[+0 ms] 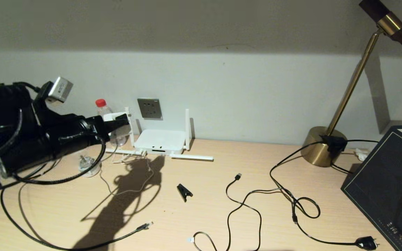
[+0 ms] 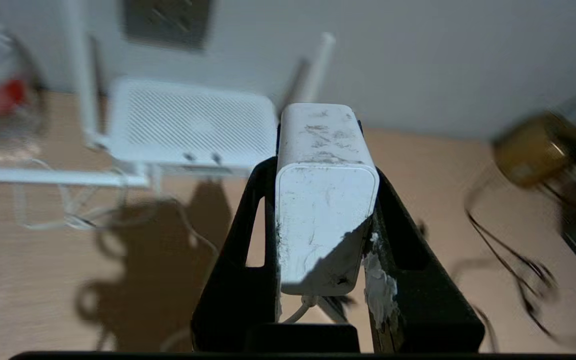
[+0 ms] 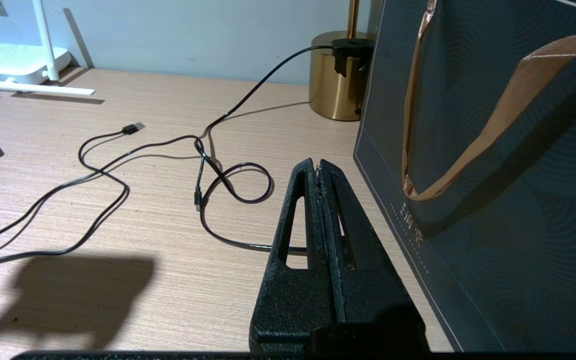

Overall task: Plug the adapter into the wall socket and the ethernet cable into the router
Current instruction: Align plug and socket

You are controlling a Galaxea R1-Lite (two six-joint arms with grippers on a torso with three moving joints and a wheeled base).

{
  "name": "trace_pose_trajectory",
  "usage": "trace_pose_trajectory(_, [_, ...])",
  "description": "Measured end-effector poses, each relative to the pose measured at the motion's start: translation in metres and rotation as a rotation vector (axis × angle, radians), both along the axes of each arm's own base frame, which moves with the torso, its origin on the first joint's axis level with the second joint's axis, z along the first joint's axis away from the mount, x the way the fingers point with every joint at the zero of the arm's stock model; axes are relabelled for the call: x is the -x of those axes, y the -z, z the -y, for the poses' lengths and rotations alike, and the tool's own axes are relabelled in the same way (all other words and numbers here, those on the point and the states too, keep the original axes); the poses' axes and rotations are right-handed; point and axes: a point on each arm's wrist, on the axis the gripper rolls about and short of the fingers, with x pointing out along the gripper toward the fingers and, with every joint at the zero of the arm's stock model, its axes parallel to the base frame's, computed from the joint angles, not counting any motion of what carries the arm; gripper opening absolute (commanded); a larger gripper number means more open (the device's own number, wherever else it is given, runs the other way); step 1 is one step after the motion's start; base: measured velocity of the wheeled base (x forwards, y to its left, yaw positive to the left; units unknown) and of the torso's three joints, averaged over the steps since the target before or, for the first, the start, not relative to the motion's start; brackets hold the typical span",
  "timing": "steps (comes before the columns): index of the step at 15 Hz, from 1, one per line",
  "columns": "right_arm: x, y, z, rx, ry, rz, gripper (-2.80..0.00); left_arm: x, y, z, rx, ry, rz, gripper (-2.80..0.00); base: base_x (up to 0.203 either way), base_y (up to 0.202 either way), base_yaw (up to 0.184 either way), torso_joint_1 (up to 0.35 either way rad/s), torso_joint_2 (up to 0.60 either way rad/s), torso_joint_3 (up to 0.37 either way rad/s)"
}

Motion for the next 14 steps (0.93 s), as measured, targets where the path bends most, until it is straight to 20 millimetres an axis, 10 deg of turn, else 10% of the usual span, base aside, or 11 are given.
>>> trace_pose_trajectory(5, [0.000, 0.000, 0.000, 0.000, 0.000, 0.000, -2.80, -0.021, 0.039, 0.012, -0.023, -0.179, 0.254, -2.80, 0.000, 0.000, 0.000, 0.000, 0.00, 0.000])
trace_pose_trajectory(14, [0.000, 0.000, 0.000, 0.000, 0.000, 0.000, -2.80, -0.120, 0.110, 0.013, -0.167, -0.194, 0.389, -2.80, 0.000, 0.000, 0.000, 0.000, 0.00, 0.000])
